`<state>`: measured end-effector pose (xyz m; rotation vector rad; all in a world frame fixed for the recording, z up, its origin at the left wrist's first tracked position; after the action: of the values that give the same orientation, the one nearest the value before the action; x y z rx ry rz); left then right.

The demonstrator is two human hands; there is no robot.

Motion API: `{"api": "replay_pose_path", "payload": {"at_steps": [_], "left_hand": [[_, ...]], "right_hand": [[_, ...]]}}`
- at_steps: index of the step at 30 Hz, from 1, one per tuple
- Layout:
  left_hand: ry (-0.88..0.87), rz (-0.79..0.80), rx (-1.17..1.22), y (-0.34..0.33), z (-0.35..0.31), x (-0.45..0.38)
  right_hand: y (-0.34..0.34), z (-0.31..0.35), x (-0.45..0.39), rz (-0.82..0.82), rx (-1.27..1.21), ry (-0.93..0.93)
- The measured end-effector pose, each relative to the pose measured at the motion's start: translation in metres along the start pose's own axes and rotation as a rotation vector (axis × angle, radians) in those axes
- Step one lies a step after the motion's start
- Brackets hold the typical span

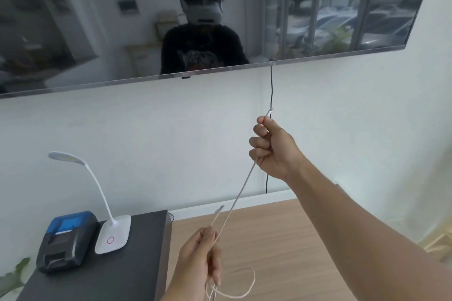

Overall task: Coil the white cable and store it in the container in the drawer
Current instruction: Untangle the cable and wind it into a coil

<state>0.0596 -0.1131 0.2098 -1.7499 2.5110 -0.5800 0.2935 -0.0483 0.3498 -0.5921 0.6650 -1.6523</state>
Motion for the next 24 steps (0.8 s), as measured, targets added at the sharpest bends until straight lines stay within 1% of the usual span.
{"api": "replay_pose_path", "payload": {"at_steps": [4, 6, 8, 10, 11, 13, 15, 16, 20, 22, 24], "left_hand": [[0.095, 0.121, 0.092, -0.02, -0.008, 0.001], [0.169, 0.172, 0.126, -0.03, -0.018, 0.0], [0.194, 0.217, 0.051, -0.039, -0.029, -0.003], [0.168, 0.226, -0.047, -0.046, -0.039, -0.006], [0.154, 0.221, -0.058, -0.049, -0.041, -0.007], [0.151, 0.208, 0.0, -0.055, -0.041, -0.006], [0.189, 0.212, 0.097, -0.06, -0.036, -0.006], [0.218, 0.229, 0.127, -0.061, -0.033, -0.006], [0.335, 0.355, 0.146, -0.06, -0.024, -0.005], [0.356, 0.401, 0.16, -0.054, -0.026, -0.009], [0.364, 0.431, 0.227, -0.047, -0.036, -0.016]], "right_hand": [[-0.01, 0.004, 0.002, 0.006, 0.026, -0.006], [-0.017, 0.004, 0.001, 0.031, -0.061, -0.044], [-0.027, 0.006, 0.001, 0.091, -0.174, -0.107], [-0.038, 0.013, 0.001, 0.156, -0.253, -0.152], [-0.043, 0.017, 0.001, 0.189, -0.283, -0.173], [-0.057, 0.023, 0.005, 0.266, -0.339, -0.215], [-0.074, 0.026, 0.017, 0.373, -0.39, -0.257], [-0.082, 0.027, 0.025, 0.427, -0.39, -0.25], [-0.108, 0.03, 0.058, 0.61, -0.285, -0.091], [-0.121, 0.029, 0.077, 0.701, -0.295, -0.076], [-0.131, 0.021, 0.097, 0.793, -0.314, -0.116]]}}
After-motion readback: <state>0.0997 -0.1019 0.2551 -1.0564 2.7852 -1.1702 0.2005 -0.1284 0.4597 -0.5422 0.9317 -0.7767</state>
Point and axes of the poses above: each hand's wrist, its own x-axis away from the middle knuckle, its own y-axis out of the back of the hand, z = x × y, the point moved 5 cm from there along -x, towards the middle knuckle, and after that the axes turned 2 degrees about x, right-handed, at the moved point
